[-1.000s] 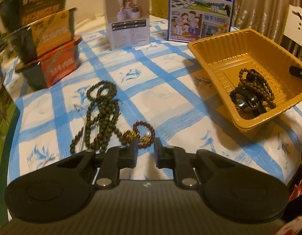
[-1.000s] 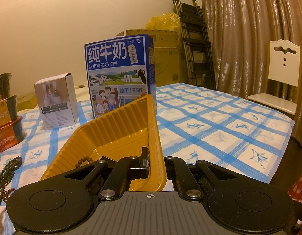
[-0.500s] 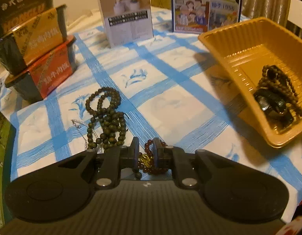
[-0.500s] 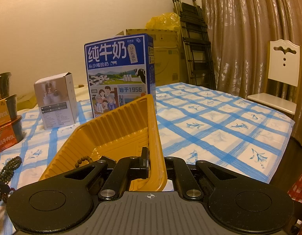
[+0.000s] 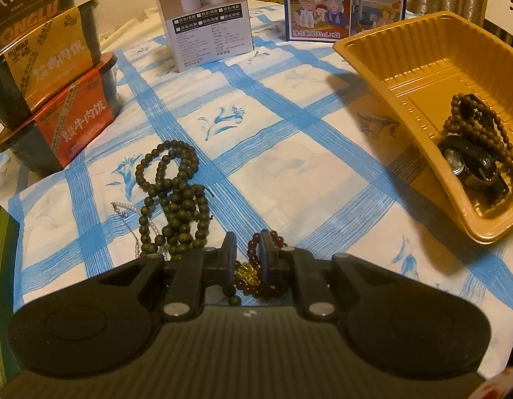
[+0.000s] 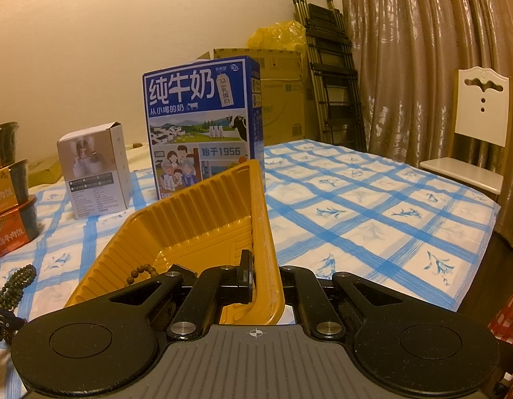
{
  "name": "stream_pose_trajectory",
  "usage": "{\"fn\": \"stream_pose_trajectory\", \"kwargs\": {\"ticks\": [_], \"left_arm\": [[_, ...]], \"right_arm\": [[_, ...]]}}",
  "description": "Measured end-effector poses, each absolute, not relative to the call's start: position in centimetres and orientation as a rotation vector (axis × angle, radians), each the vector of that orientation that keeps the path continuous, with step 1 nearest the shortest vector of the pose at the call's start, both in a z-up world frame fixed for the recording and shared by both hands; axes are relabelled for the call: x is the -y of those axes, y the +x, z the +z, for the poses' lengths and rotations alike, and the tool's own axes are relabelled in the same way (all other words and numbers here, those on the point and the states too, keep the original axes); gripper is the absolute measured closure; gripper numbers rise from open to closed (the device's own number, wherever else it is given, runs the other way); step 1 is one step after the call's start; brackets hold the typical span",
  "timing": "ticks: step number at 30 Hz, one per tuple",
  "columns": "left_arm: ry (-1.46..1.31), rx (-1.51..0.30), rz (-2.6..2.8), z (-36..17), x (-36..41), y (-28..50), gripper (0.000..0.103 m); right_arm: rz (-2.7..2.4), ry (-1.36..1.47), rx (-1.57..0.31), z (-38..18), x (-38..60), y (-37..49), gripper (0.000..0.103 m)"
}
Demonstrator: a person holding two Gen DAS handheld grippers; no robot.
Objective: Organize jewelry
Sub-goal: 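Carry the bracelet into the orange tray and open the left tool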
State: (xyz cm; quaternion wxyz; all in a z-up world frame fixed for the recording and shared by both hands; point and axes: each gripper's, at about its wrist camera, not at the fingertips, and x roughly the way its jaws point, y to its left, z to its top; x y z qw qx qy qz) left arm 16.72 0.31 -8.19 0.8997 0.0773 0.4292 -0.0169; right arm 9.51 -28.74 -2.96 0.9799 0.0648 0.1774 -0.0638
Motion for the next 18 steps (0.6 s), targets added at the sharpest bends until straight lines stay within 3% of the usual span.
{"fn": "stream_pose_trajectory", "kwargs": {"ticks": [6, 18], "left_arm": [[0.16, -0.881, -0.053, -8.2, 0.0, 16.6, 0.099], [0.01, -0.795, -0.081, -5.0, -1.6, 15.1, 0.099]], "right_arm": [[-0.128, 0.13, -0.358, -3.0, 28.7, 9.5, 0.098], [-0.129, 0.129, -0.358, -2.9, 28.7, 9.5, 0.098]]}}
